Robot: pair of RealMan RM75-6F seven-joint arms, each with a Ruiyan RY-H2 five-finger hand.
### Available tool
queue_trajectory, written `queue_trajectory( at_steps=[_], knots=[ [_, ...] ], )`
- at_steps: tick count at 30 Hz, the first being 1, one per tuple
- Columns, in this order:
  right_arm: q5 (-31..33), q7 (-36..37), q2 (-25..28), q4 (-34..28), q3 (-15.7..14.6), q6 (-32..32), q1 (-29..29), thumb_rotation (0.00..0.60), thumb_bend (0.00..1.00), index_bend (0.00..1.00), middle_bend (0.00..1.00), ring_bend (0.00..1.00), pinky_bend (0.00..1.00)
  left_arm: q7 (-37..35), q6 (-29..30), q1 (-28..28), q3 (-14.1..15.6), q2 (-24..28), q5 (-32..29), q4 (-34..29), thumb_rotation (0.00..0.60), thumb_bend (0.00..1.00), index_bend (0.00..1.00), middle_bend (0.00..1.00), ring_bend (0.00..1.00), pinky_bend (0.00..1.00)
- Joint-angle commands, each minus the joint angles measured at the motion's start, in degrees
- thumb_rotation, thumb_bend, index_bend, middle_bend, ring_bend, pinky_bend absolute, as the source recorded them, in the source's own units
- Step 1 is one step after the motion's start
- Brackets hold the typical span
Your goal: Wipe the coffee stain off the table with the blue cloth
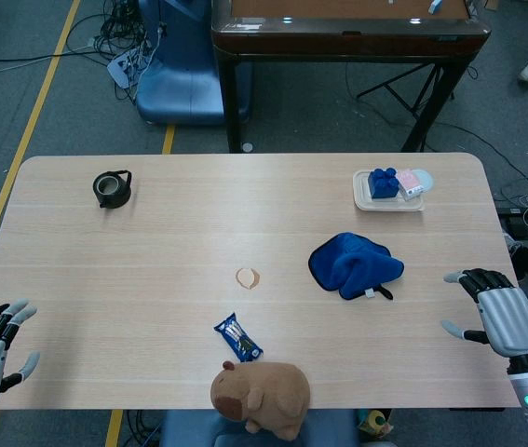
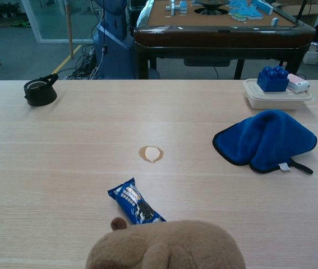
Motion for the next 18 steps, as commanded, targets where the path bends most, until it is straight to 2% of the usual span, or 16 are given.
queue_trajectory(
  at_steps=[1, 12, 18],
  knots=[
    [0.04, -0.09, 0.01, -0.06, -0.01, -0.14, 0.06, 0.600, 0.16, 0.33, 0.35, 0.26, 0.27, -0.02, -0.14, -0.04, 0.01, -0.02, -0.11, 0.05, 0.600, 0.27, 0.21, 0.16, 0.12, 0.07],
    [0.30, -0.73, -0.06, -0.17, 0.34, -1.87, 1.33, 0.600, 0.16, 0.33, 0.35, 0.26, 0.27, -0.42, 0.19, 0.15, -0.02, -0.17, -0.28, 0.44, 0.600, 0.27, 0.21, 0.16, 0.12, 0.07],
    [1.82, -3.37, -0.47, -0.51, 1.83, -6.77, 4.93, 0.600, 0.16, 0.33, 0.35, 0.26, 0.27, -0.71, 0.22, 0.09, -0.07, -0.28, -0.21, 0.74, 0.600, 0.27, 0.21, 0.16, 0.12, 0.07]
  ],
)
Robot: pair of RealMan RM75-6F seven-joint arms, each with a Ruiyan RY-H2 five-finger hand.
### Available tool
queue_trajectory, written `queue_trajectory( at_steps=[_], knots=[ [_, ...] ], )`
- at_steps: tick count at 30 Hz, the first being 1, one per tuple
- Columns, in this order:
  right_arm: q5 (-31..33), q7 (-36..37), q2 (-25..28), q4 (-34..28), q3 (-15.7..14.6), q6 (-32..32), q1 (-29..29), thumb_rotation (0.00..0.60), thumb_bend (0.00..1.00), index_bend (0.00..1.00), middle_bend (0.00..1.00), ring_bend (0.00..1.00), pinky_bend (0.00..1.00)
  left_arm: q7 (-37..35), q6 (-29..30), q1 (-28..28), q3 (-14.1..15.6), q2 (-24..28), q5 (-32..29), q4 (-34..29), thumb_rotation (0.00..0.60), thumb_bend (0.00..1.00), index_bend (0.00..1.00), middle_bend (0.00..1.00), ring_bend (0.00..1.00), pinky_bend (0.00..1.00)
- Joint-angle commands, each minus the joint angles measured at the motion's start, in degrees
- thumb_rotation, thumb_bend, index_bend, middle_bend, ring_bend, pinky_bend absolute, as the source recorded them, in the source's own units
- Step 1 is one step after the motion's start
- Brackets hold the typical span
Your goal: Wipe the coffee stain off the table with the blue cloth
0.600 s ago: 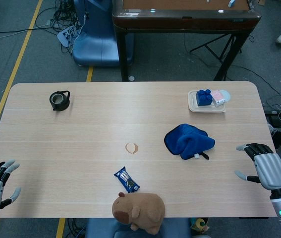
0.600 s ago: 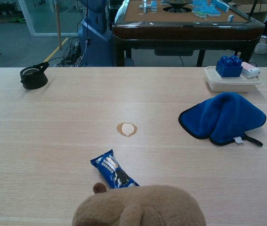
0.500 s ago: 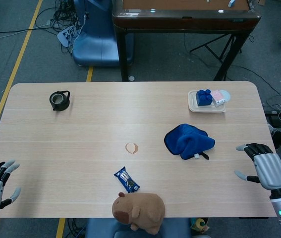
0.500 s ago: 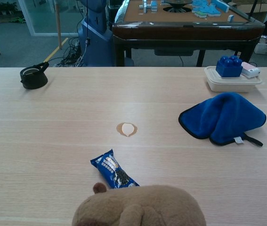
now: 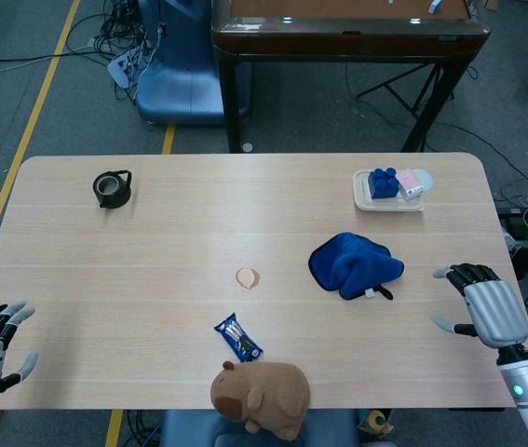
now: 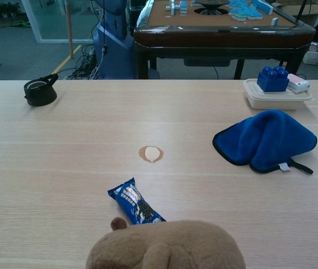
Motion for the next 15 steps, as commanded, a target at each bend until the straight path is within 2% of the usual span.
queue_trajectory(
  at_steps=[1, 6, 15],
  knots=[
    [1.94, -2.18, -0.55, -0.12, 1.46, -3.95, 2.91, 0.600, 0.16, 0.32, 0.35, 0.26, 0.27, -0.12, 0.01, -0.01, -0.01, -0.08, 0.00, 0.13, 0.600, 0.27, 0.21, 0.16, 0.12, 0.07],
    [6.16, -4.94, -2.24, 0.52, 3.37, -11.85, 7.98, 0.600, 0.16, 0.27, 0.33, 0.26, 0.27, -0.48, 0.10, 0.12, 0.07, -0.29, -0.07, 0.52, 0.600, 0.27, 0.21, 0.16, 0.12, 0.07],
    [14.50, -9.19, -9.34, 7.11, 6.47, -23.90, 17.08, 0.600, 0.16, 0.15, 0.24, 0.15, 0.27, -1.10, 0.90, 0.79, 0.11, -0.11, -0.40, 0.84, 0.600, 0.27, 0.21, 0.16, 0.12, 0.07]
  ],
)
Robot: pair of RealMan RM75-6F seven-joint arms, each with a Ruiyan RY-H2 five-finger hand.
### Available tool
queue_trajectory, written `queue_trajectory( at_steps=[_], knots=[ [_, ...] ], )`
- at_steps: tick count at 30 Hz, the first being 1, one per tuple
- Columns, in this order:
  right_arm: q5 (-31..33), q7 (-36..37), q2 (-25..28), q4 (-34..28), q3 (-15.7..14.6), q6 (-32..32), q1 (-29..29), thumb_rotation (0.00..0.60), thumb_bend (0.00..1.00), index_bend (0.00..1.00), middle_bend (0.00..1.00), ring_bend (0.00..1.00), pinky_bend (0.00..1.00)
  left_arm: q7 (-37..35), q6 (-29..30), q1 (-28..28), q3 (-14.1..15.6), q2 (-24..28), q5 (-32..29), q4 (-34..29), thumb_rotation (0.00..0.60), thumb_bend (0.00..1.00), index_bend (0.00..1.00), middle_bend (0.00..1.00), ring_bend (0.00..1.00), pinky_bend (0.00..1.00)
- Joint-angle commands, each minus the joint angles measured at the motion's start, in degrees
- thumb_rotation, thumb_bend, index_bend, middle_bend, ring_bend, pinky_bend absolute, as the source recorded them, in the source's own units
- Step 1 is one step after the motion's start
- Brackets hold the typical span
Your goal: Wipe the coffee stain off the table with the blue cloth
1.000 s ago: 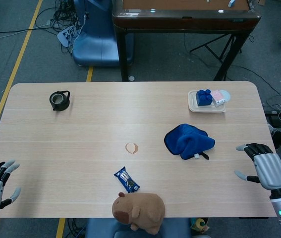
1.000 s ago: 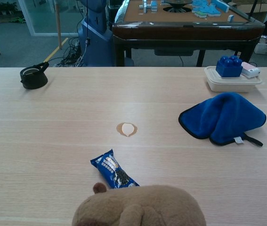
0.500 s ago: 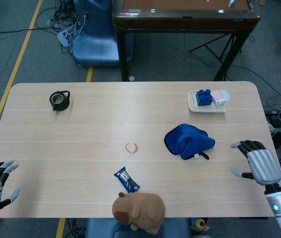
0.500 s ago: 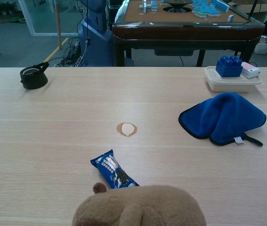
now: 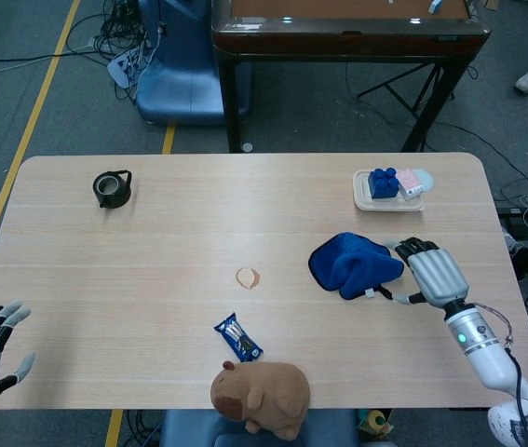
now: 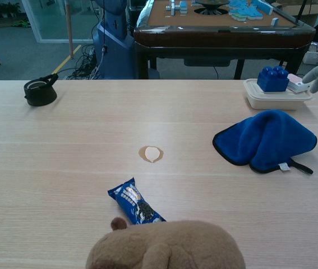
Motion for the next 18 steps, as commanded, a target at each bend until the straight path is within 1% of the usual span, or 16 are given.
queue_trajectory(
  at_steps=[1, 5, 10, 18],
  knots=[
    [4.38, -2.37, -3.75, 4.15, 1.67, -4.82, 4.09, 0.600, 0.16, 0.14, 0.23, 0.14, 0.27, -0.12, 0.14, 0.16, 0.04, 0.08, -0.07, 0.08, 0.600, 0.27, 0.21, 0.16, 0.12, 0.07],
    [7.53, -3.47, -6.94, 8.80, 2.18, -8.83, 7.27, 0.600, 0.16, 0.14, 0.22, 0.14, 0.27, -0.44, 0.31, 0.41, 0.05, 0.12, -0.31, 0.30, 0.600, 0.27, 0.21, 0.16, 0.12, 0.07],
    [10.44, -4.37, -10.00, 13.79, 2.42, -12.05, 10.11, 0.600, 0.16, 0.14, 0.22, 0.14, 0.27, -0.73, 0.44, 0.68, 0.08, 0.18, -0.52, 0.57, 0.600, 0.27, 0.21, 0.16, 0.12, 0.07],
    [14.82, -4.87, -14.23, 21.55, 1.91, -18.64, 14.44, 0.600, 0.16, 0.14, 0.22, 0.14, 0.27, -0.65, 0.64, 0.88, 0.01, 0.46, -0.58, 0.45, 0.600, 0.27, 0.21, 0.16, 0.12, 0.07]
  ],
)
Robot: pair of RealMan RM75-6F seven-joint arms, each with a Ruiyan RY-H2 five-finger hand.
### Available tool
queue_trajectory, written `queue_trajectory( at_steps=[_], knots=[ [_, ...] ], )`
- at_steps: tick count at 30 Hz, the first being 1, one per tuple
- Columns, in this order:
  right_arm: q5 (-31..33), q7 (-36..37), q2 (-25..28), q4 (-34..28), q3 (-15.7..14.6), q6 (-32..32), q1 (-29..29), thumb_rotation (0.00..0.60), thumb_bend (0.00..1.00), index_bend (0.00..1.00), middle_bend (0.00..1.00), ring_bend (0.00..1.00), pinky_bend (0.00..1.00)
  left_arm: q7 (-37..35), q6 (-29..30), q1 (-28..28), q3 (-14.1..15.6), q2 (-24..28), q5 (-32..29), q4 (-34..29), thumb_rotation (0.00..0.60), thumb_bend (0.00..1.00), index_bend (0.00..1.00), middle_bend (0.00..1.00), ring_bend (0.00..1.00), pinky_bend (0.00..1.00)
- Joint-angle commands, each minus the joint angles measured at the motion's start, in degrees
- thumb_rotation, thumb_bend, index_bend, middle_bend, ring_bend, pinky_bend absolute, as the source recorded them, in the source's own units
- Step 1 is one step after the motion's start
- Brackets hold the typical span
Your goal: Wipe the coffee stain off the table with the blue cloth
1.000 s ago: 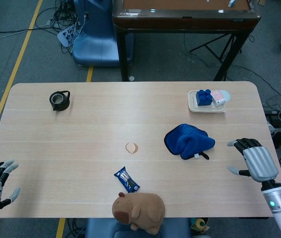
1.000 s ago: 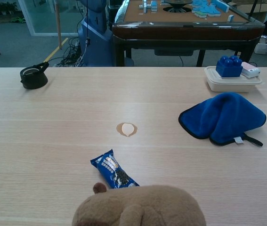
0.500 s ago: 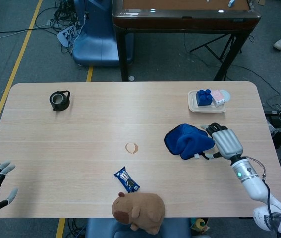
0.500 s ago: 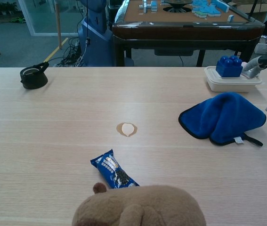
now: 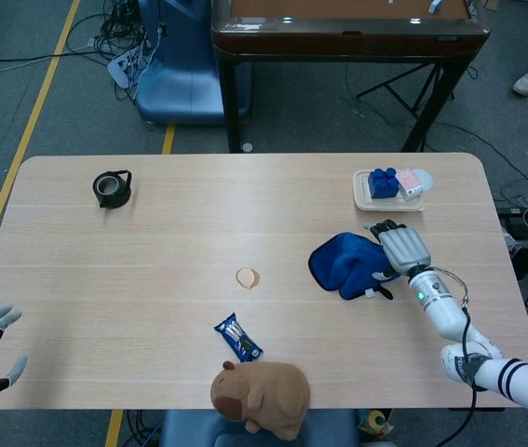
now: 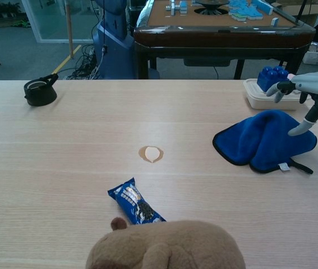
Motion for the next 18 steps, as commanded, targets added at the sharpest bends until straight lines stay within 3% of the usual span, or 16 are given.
queue_trajectory(
  at_steps=[1, 5, 8, 12, 15, 18],
  knots=[
    [1.57, -0.42, -2.29, 3.42, -0.52, -3.14, 2.20, 0.600, 0.16, 0.14, 0.22, 0.14, 0.27, 0.10, -0.03, 0.03, 0.02, 0.03, 0.00, -0.08, 0.600, 0.27, 0.21, 0.16, 0.12, 0.07],
    [2.38, -0.68, -5.13, 7.80, -1.43, -6.10, 4.25, 0.600, 0.17, 0.23, 0.28, 0.15, 0.27, 0.19, 0.14, 0.11, -0.05, 0.10, 0.03, -0.25, 0.600, 0.27, 0.21, 0.16, 0.12, 0.07],
    [2.18, -0.76, -6.55, 9.76, -2.11, -6.92, 5.06, 0.600, 0.31, 0.39, 0.39, 0.27, 0.33, 0.14, 0.24, 0.24, -0.08, 0.25, -0.09, -0.27, 0.600, 0.27, 0.21, 0.16, 0.12, 0.07],
    [0.99, 0.02, -7.73, 11.00, -2.46, -6.41, 5.58, 0.600, 0.51, 0.61, 0.56, 0.47, 0.57, -0.03, 0.35, 0.34, -0.07, 0.36, -0.04, -0.22, 0.600, 0.27, 0.21, 0.16, 0.12, 0.07],
    [-0.15, 1.75, -7.77, 10.17, -1.80, -5.12, 5.81, 0.600, 0.60, 0.68, 0.65, 0.58, 0.71, -0.19, 0.46, 0.39, -0.10, 0.44, 0.04, -0.12, 0.600, 0.27, 0.21, 0.16, 0.12, 0.07],
    [-1.65, 3.96, -7.35, 8.28, -0.35, -3.06, 6.30, 0.600, 0.62, 0.70, 0.67, 0.61, 0.75, -0.44, 0.65, 0.49, -0.14, 0.59, 0.06, -0.03, 0.600, 0.27, 0.21, 0.16, 0.12, 0.07]
  ],
)
